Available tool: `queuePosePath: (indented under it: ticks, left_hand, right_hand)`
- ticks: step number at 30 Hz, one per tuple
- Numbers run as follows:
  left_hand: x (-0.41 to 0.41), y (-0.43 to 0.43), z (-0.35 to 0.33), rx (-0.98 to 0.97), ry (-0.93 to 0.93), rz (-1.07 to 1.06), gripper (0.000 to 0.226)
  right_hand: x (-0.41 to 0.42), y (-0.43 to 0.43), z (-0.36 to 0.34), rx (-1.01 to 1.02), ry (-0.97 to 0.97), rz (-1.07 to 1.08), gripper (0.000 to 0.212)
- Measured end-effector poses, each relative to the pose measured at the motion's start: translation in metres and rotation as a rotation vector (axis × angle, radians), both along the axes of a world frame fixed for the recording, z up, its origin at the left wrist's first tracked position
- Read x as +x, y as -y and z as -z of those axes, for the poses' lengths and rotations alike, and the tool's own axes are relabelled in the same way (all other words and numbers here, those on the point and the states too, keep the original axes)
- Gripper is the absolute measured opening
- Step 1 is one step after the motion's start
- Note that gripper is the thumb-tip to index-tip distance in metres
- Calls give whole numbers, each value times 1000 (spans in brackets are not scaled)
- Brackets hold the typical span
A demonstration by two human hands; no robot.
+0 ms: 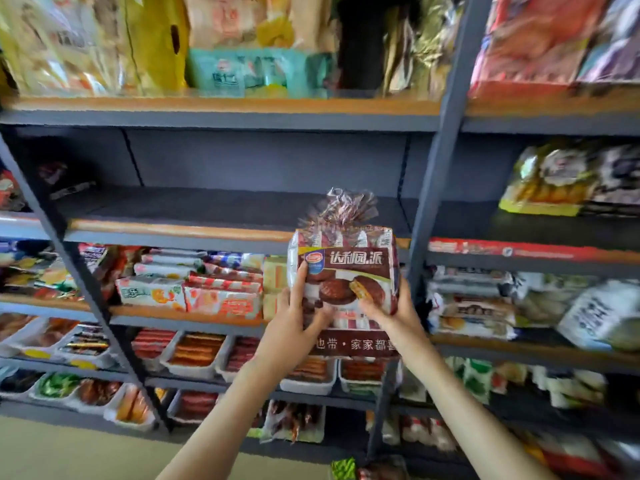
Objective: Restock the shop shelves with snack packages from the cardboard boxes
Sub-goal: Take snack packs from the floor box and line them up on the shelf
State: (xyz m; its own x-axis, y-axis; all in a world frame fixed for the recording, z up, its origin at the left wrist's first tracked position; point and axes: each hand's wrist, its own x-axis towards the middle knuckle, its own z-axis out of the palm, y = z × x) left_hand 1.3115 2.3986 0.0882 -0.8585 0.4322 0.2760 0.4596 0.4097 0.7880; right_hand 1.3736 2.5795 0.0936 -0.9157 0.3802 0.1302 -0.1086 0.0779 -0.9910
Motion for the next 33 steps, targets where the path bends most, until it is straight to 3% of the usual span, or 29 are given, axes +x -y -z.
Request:
queuePosePath:
  ticks: [4, 8, 11, 14, 17, 18, 21, 25, 30, 33]
  left_hand:
    - [30, -76, -17, -23, 1, 146, 77]
    - [68, -155, -19, -42, 54, 283, 83]
    - [103, -224, -19, -3, 162, 413, 87]
    - [133, -296, -24, 72, 287, 547, 81]
    - [151, -361, -37, 95, 253, 574, 79]
    - [154, -380, -43, 113, 243, 581, 79]
    - [153, -433, -58, 145, 241, 590, 79]
    - [133, -500, -85, 142, 350, 639, 75]
    - [92, -586, -111, 129, 389, 705, 69]
    - [64, -638, -118, 136, 337, 717, 74]
  right_hand:
    - [49, -68, -14, -2, -16, 108, 58]
    - [110, -147, -15, 5, 55, 185, 77]
    - [158, -219, -22, 20, 80, 189, 72]
    - [199, -292, -29, 44, 201, 214, 96]
    - [222, -365, -37, 85, 255, 240, 118]
    - [226, -385, -43, 86, 250, 245, 113]
    - [232, -436, -60, 36, 167, 183, 71]
    - [216, -501, -81, -12, 115, 209, 75]
    - [182, -590, -93, -119, 47, 242, 48]
    - [156, -640, -103, -81, 48, 239, 69]
